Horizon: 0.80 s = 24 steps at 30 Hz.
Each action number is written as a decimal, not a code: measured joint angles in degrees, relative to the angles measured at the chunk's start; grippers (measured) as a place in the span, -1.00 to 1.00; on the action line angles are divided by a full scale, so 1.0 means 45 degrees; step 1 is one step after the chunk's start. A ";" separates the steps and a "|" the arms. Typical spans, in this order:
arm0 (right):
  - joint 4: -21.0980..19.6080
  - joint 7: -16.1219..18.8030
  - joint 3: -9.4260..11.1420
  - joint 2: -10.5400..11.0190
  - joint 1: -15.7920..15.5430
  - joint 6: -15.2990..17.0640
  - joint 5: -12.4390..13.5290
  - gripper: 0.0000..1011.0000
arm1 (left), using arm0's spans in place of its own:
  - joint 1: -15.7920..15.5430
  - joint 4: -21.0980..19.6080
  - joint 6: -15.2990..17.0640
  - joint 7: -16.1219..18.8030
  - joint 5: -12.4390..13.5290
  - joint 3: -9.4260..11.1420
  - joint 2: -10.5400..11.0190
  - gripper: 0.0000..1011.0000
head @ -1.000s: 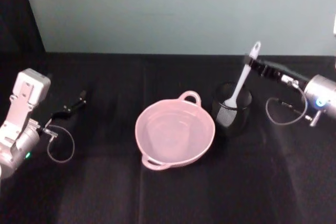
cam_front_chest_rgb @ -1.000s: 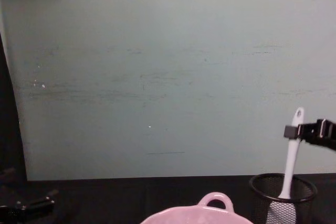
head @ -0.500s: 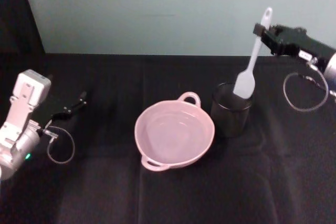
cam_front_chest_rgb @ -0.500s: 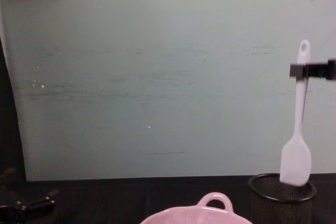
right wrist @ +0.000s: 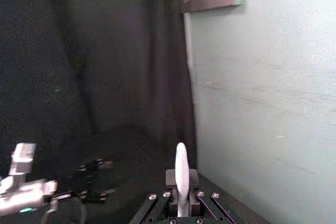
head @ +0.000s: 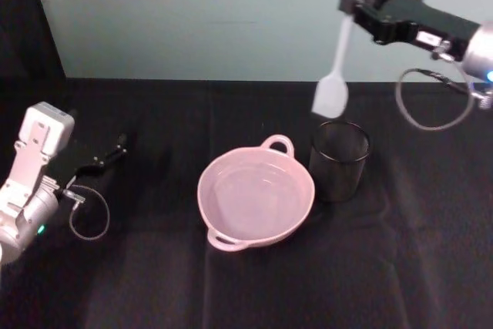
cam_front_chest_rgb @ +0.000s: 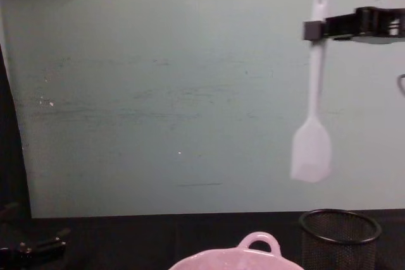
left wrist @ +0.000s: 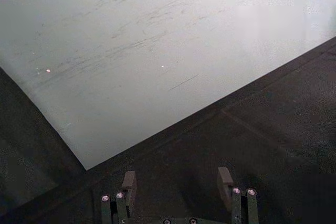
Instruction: Use the one hand to pick up the spoon and stir the clear water in the bowl.
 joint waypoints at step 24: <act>0.3150 0.2753 -0.2032 -0.1992 -0.0870 -0.4527 -0.1387 -0.77 | 0.0000 0.0000 0.0000 0.0000 -0.0001 0.0000 0.0000 1.00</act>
